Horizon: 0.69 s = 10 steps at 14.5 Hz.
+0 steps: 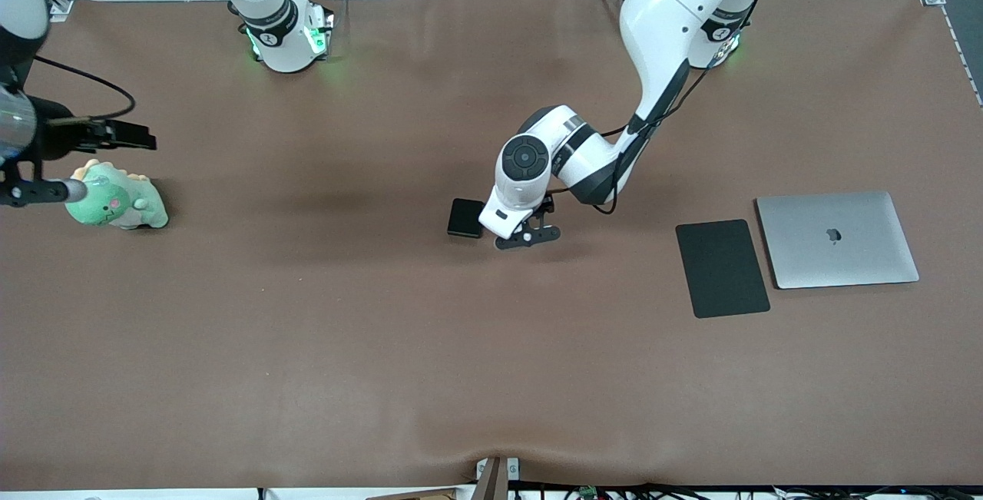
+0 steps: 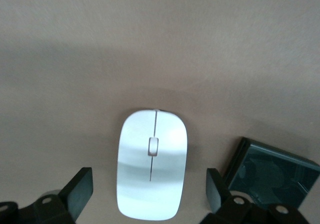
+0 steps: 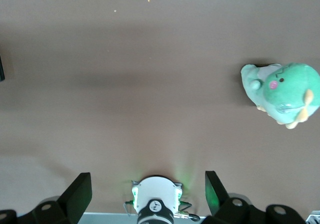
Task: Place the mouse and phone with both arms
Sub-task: 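Grasp the white mouse with the left gripper, then carry the mouse onto the mouse pad while the right gripper reaches the phone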
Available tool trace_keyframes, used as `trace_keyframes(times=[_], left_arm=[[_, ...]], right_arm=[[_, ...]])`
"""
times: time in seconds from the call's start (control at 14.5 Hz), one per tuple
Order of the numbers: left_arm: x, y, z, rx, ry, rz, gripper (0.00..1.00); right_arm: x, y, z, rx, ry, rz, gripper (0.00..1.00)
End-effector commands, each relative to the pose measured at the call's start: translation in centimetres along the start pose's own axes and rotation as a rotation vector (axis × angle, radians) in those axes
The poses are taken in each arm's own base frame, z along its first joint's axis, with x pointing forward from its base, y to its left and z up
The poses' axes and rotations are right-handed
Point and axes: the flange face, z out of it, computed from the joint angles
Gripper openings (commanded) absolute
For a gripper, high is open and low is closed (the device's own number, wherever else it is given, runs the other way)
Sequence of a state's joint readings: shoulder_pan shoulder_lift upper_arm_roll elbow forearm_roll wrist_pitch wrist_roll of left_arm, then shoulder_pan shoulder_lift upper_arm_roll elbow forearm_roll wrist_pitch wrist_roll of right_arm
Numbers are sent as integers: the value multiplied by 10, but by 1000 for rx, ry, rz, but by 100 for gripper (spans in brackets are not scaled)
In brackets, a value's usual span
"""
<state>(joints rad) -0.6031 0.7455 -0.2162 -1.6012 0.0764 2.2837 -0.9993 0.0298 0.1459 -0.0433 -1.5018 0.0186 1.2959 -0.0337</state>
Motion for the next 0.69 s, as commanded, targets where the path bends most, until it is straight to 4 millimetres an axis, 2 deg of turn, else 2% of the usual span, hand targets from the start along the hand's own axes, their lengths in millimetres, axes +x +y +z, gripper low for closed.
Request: trace_keyframes(times=[0.0, 0.14, 0.34, 0.48, 0.62], left_arm=[[-10, 3, 13, 19, 29, -1, 96], [-13, -3, 22, 43, 25, 12, 92], [-16, -6, 27, 54, 18, 12, 74], [-14, -6, 22, 48, 23, 16, 51], [-5, -8, 6, 39, 37, 12, 16]], right_arm=[[7, -39, 13, -18, 15, 41, 100], [16, -51, 27, 61, 25, 69, 100], [26, -69, 38, 94, 40, 79, 100], [31, -95, 53, 81, 42, 91, 100], [36, -114, 61, 92, 64, 95, 100]])
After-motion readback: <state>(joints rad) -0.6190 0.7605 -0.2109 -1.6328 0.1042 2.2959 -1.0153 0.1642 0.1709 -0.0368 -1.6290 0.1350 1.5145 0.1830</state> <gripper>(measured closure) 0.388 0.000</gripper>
